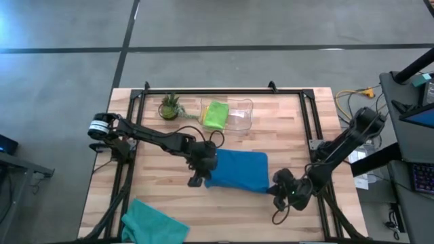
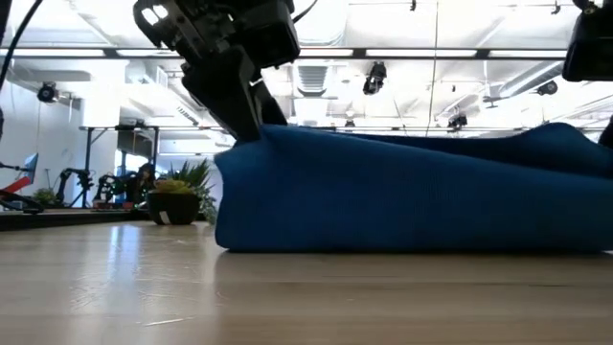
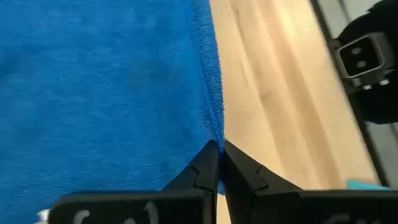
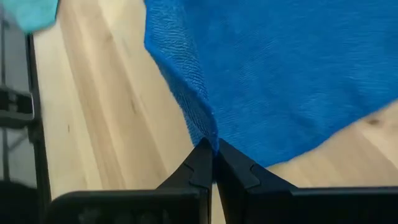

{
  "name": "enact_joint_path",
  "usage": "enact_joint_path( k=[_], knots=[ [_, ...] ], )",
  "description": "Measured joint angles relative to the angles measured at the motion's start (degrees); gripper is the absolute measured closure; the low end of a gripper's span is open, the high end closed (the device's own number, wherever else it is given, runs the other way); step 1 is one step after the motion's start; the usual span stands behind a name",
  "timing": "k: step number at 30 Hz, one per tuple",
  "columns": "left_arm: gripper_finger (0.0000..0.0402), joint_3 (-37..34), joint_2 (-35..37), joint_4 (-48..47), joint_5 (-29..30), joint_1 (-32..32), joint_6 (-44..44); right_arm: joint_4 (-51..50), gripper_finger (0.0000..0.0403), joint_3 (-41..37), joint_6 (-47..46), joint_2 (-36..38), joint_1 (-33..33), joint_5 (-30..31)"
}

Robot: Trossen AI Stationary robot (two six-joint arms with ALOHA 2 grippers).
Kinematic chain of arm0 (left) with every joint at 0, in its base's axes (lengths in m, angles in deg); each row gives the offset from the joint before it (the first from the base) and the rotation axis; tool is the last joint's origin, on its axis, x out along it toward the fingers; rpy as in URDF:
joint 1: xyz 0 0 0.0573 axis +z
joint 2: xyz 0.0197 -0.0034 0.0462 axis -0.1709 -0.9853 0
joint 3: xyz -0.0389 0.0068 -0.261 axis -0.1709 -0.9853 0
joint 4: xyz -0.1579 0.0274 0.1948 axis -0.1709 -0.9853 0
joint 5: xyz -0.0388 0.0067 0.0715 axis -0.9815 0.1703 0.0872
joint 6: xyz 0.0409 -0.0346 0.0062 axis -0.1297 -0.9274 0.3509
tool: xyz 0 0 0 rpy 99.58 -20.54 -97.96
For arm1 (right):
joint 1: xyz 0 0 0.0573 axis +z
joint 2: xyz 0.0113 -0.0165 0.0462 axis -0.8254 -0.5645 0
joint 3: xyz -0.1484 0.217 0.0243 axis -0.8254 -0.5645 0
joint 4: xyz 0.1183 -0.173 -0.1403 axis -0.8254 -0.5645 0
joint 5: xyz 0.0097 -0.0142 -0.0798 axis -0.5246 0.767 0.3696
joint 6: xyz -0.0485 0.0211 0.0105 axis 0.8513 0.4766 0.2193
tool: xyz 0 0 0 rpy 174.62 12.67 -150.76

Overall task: Fold microfiber towels
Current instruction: Fold the blue microfiber towel

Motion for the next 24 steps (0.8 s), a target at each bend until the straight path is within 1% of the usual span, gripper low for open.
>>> enact_joint_path(
  k=[3,5,7,10,14,20,24],
  knots=[
    [0.0402,-0.02,0.09,-0.02,2.32,0.25,1.33,-0.12,0.0394,-1.65,-4.32,1.31,0.58,3.13],
    [0.0402,-0.02,0.13,0.02,4.18,0.44,1.93,-0.17,0.0394,-2.8,-6.03,2.07,0.55,3.45],
    [0.0402,-0.02,0.13,0.0,7.57,0.51,2.12,-0.19,0.0394,-3.71,-7.42,2.51,0.54,3.55],
    [0.0402,-0.02,0.13,0.08,11.82,0.7,2.15,-0.27,0.0394,-4.31,-8.53,2.86,0.54,3.58],
    [0.0402,0.0,0.13,0.11,15.75,0.74,2.18,-0.39,0.0394,-4.41,-8.69,2.68,-0.1,3.58],
    [0.0402,-0.02,-0.08,0.0,19.94,0.73,2.21,-1.58,0.0394,-4.41,-8.75,2.55,-2.51,3.73],
    [0.0402,-0.04,-0.11,0.0,22.43,0.73,2.63,-3.54,0.0394,-4.41,-10.42,2.58,-3.99,5.53]
  ],
)
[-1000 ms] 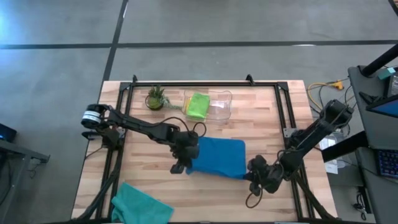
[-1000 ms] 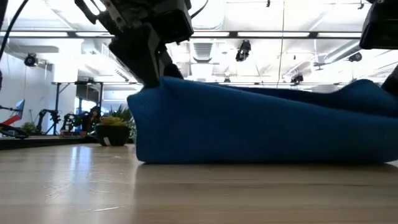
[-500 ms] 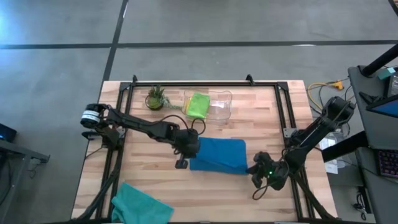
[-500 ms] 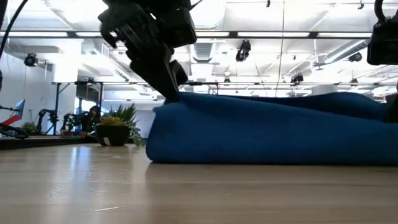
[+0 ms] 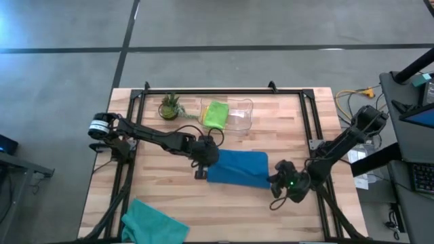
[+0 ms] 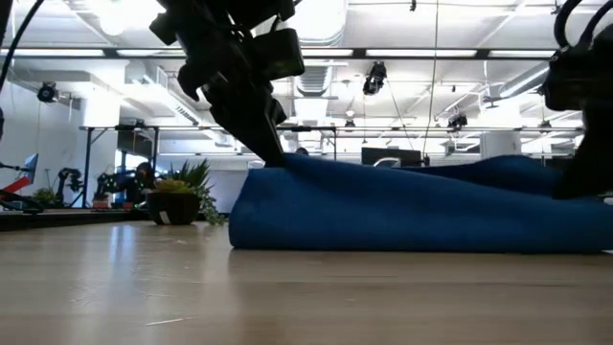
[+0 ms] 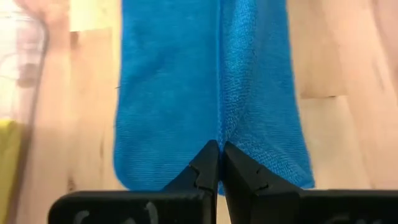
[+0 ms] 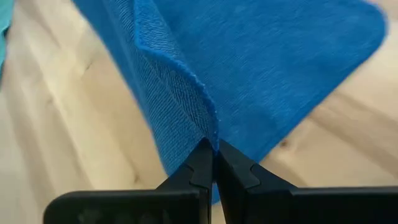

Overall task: Fold microfiber towels
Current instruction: Fold the blue microfiber towel

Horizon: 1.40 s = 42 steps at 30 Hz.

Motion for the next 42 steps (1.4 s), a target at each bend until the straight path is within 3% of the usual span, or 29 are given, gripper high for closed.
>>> enact_joint_path(
  k=[19,42],
  knots=[
    [0.0402,-0.19,-2.99,0.91,7.75,0.28,1.01,-4.71,0.0394,-0.02,-3.21,0.04,-6.61,0.97],
    [0.0397,-0.92,-3.32,2.44,8.24,4.46,0.45,-7.49,0.0394,0.0,-1.38,0.04,-13.83,-1.19]
  ],
)
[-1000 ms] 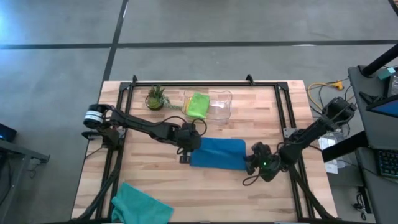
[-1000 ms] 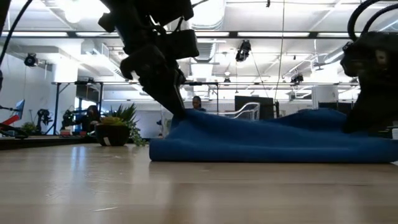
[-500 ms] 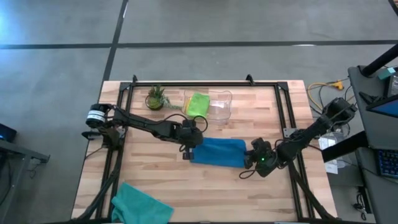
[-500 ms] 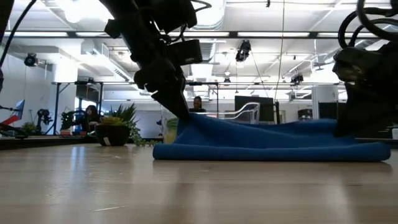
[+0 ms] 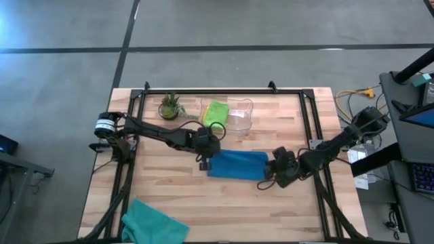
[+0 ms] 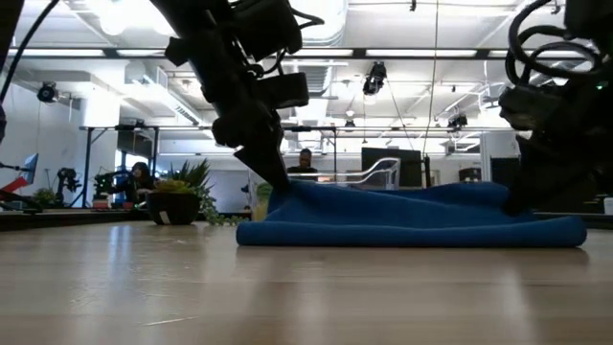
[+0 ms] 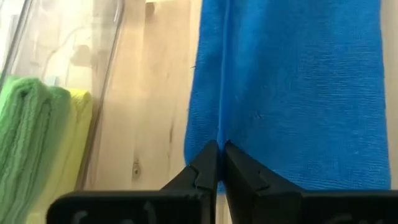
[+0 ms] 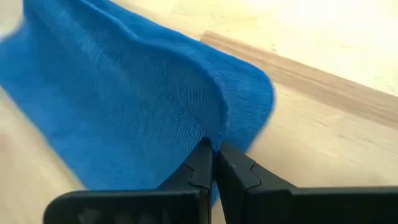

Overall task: Fold microfiber towels
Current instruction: Fold the blue microfiber towel

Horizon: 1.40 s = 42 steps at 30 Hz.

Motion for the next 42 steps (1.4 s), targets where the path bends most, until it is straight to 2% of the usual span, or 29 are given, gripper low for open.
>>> enact_joint_path(
  k=[3,7,12,15,18,21,24,28,31,36,42],
  knots=[
    [0.0374,0.0,0.0,-0.02,0.02,0.88,-1.59,-1.3,0.039,0.0,0.11,0.0,-0.64,-0.96],
    [0.032,-0.07,0.11,-0.52,0.21,1.97,-2.51,-1.86,0.037,0.0,0.2,0.53,-0.65,-0.23],
    [0.0249,-0.07,0.77,-2.17,0.09,2.75,-5.75,-3.45,0.0322,0.0,0.78,3.95,-0.66,2.37],
    [0.0225,-0.07,1.09,-4.22,-3.42,3.54,-12.02,-4.02,0.0291,0.0,1.85,7.61,-0.66,5.31],
    [0.0218,-0.59,1.11,-5.45,-12.1,4.7,-20.25,-1.42,0.0265,0.0,7.24,11.65,-0.66,6.53],
    [0.0217,-1.89,1.14,-5.31,-21.85,5.35,-26.45,3.5,0.0248,0.0,15.58,15.09,-0.66,4.88],
    [0.0217,-4.17,1.37,-2.97,-25.87,5.24,-31.88,7.06,0.0241,0.02,20.5,17.12,-0.86,3.14],
    [0.0217,-7.87,1.84,3.46,-26.25,5.2,-40.65,7.91,0.0239,0.02,21.04,17.93,-1.92,3.04],
    [0.0217,-12.52,2.32,13.56,-26.33,5.2,-49.45,7.96,0.0239,0.02,21.16,17.47,-2.78,3.0],
    [0.0217,-20.9,3.76,26.93,-26.22,5.23,-62.99,8.17,0.0239,0.02,21.49,16.01,-4.16,-1.42],
    [0.0217,-27.21,6.45,31.79,-21.27,4.39,-70.48,8.2,0.0239,0.02,22.95,15.19,-4.29,-2.96]
  ],
)
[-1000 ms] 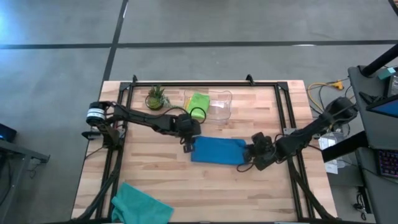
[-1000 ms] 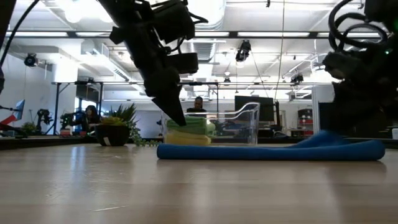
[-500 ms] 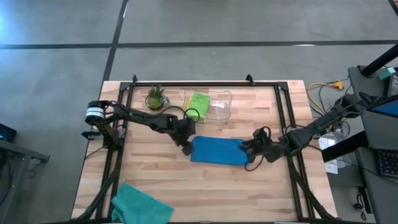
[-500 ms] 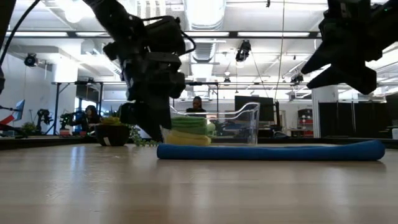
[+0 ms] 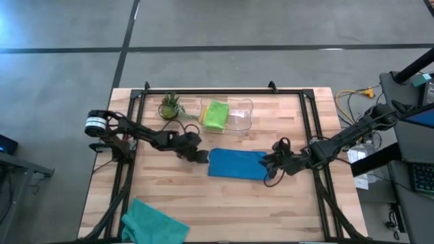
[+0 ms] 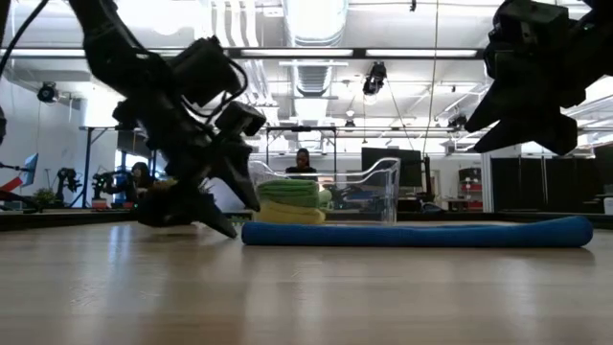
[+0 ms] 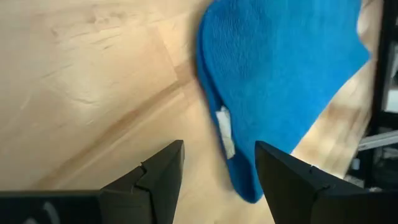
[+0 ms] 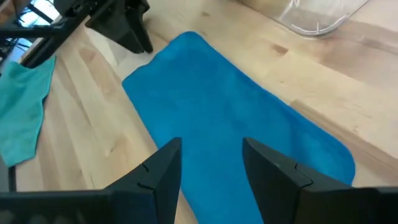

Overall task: Fold microfiber towels
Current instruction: Fold the blue microfiber towel

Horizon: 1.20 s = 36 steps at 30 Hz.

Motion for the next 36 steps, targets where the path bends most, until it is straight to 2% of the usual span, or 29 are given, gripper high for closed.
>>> enact_joint_path(
  k=[5,11,16,29,36],
  knots=[
    [0.0217,-0.45,-1.38,6.33,-0.23,0.0,-3.92,0.18,0.0239,0.0,2.14,0.0,-0.66,-0.48],
    [0.0217,1.94,-5.64,6.59,-0.41,-0.88,-5.6,1.0,0.0239,-0.01,13.18,-1.31,-4.39,-13.14],
    [0.0217,3.29,-7.8,6.24,-0.55,-0.98,-6.89,5.01,0.024,-0.02,20.31,-4.11,-8.2,-16.48],
    [0.0217,3.38,-8.16,6.52,0.2,-2.14,-7.0,21.65,0.0262,2.38,29.36,-17.25,-17.26,-31.37],
    [0.0234,3.41,-8.2,6.42,-0.11,-2.71,-7.66,22.61,0.0271,8.5,31.88,-26.34,-17.38,-34.1]
  ],
)
